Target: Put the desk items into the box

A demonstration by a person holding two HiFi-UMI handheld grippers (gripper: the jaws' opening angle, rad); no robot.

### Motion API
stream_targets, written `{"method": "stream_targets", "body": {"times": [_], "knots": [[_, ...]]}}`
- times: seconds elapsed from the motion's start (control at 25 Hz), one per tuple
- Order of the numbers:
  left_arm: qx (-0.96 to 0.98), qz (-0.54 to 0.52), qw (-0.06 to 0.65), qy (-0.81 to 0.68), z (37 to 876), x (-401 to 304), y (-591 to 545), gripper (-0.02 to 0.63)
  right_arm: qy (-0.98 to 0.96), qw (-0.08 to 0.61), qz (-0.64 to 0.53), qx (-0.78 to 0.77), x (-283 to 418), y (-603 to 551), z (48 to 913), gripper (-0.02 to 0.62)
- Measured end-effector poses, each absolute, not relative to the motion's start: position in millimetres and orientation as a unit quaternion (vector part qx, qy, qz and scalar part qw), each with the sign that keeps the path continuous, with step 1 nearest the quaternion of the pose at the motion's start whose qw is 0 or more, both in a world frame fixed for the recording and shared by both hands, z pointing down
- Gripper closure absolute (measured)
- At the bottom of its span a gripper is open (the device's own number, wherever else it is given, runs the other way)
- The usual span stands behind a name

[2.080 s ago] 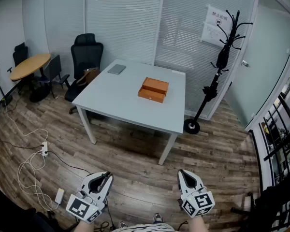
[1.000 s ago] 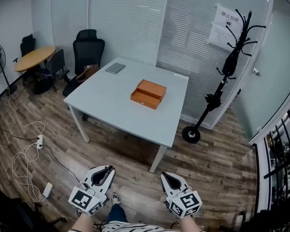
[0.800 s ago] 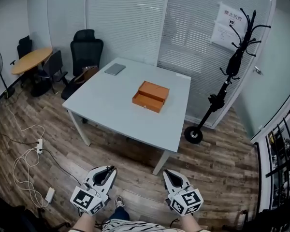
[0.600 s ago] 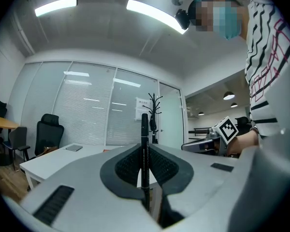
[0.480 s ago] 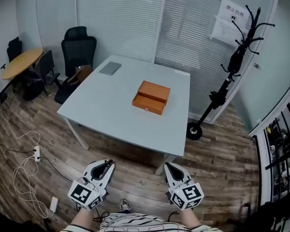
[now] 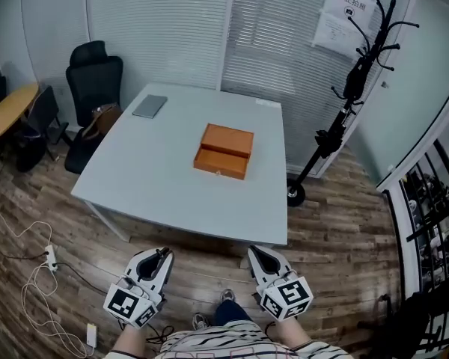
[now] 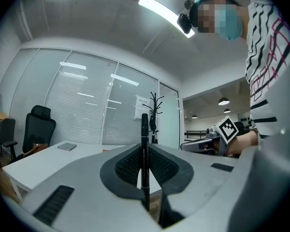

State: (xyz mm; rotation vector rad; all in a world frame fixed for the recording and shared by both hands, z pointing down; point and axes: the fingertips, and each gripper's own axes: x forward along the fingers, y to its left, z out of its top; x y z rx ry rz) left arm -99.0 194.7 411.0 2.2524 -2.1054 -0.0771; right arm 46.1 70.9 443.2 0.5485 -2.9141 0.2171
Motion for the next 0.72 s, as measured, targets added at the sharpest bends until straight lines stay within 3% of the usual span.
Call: {"method": "stream_targets", "body": {"times": [0.72], "knots": [[0.729,0.005,0.022,-0.684,423.6,-146.5,11.5,0.560,-0.981,0.073,0.075,0.165,-10.0,-100.2,453.9,0.569]]}}
